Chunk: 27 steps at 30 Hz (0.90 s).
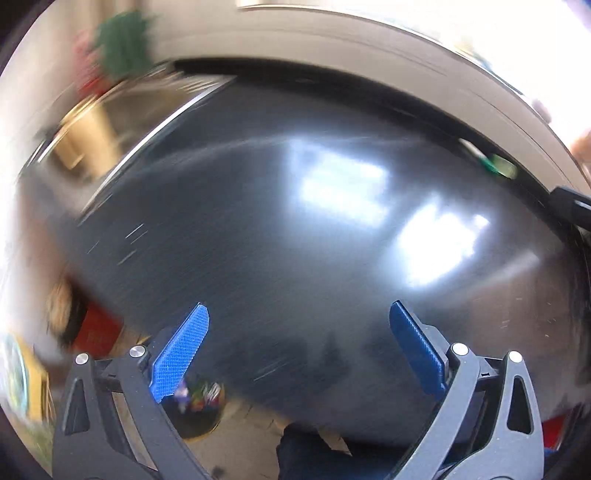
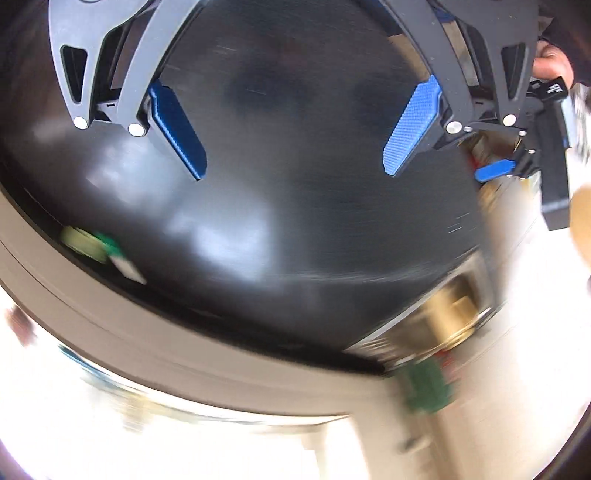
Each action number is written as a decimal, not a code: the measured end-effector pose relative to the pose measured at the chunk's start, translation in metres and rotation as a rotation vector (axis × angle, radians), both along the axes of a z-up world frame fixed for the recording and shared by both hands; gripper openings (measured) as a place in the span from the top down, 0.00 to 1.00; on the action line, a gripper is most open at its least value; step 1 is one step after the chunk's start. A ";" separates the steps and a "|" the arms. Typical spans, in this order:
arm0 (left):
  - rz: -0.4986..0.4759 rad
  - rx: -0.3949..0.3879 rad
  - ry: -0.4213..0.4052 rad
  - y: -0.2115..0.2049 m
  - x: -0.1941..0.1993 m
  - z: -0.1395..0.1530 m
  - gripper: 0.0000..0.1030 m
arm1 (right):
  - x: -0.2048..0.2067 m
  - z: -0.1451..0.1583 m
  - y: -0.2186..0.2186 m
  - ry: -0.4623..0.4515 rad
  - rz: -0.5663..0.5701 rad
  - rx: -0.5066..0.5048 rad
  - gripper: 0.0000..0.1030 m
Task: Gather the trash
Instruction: 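Move both open tools back over the countertop toward the marker and car shell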
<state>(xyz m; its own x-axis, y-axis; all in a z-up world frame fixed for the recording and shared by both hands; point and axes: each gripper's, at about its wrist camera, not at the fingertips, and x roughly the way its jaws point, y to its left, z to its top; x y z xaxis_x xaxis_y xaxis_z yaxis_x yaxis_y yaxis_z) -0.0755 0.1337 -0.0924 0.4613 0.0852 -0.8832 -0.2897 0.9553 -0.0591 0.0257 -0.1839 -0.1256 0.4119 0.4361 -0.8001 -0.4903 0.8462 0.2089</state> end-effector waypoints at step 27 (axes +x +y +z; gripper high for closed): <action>-0.306 0.116 0.126 -0.262 0.275 -0.071 0.07 | 0.096 -0.100 -0.239 0.166 -0.388 -0.016 0.09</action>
